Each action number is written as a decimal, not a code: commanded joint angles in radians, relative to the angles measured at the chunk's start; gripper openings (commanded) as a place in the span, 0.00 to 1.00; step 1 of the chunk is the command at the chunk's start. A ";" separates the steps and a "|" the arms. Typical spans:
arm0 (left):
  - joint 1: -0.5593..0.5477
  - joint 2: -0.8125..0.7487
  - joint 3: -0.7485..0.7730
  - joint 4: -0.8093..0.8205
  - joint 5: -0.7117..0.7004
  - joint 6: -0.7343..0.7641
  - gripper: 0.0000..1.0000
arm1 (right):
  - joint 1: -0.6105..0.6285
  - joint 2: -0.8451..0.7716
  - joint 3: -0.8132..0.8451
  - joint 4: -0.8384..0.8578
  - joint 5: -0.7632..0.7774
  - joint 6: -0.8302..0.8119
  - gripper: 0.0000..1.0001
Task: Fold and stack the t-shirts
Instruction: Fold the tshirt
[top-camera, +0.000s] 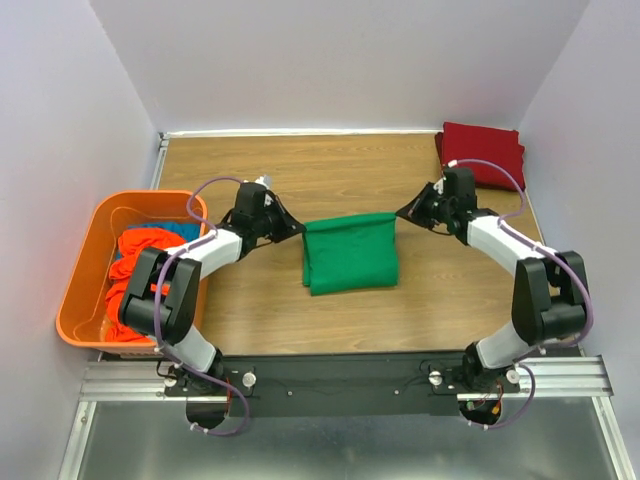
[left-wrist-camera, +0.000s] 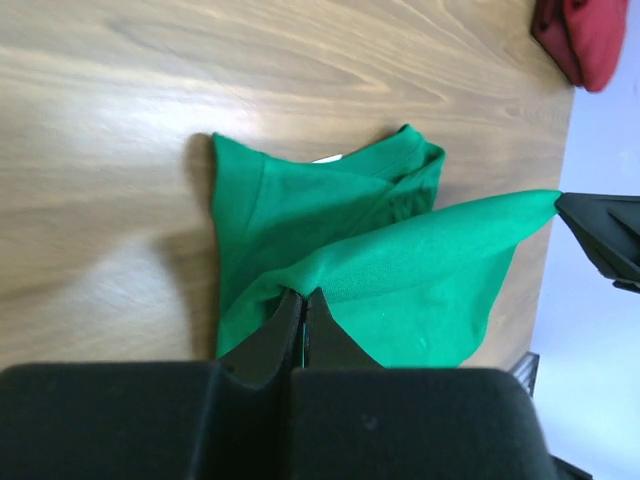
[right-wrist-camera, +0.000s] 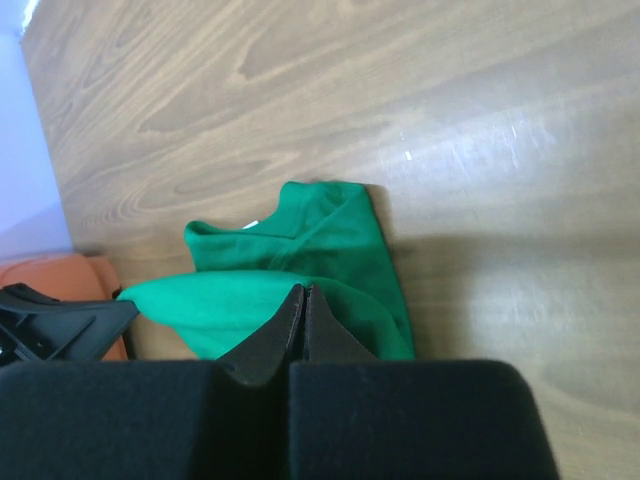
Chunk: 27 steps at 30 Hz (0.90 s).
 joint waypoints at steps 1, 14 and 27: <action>0.057 0.050 0.045 -0.063 0.002 0.069 0.00 | -0.002 0.072 0.094 -0.011 0.081 -0.028 0.04; 0.157 0.242 0.191 0.001 0.080 0.061 0.02 | -0.002 0.445 0.441 0.032 -0.046 -0.066 0.13; 0.179 0.138 0.289 -0.131 0.011 0.140 0.41 | 0.216 0.025 0.053 0.043 -0.156 -0.154 0.33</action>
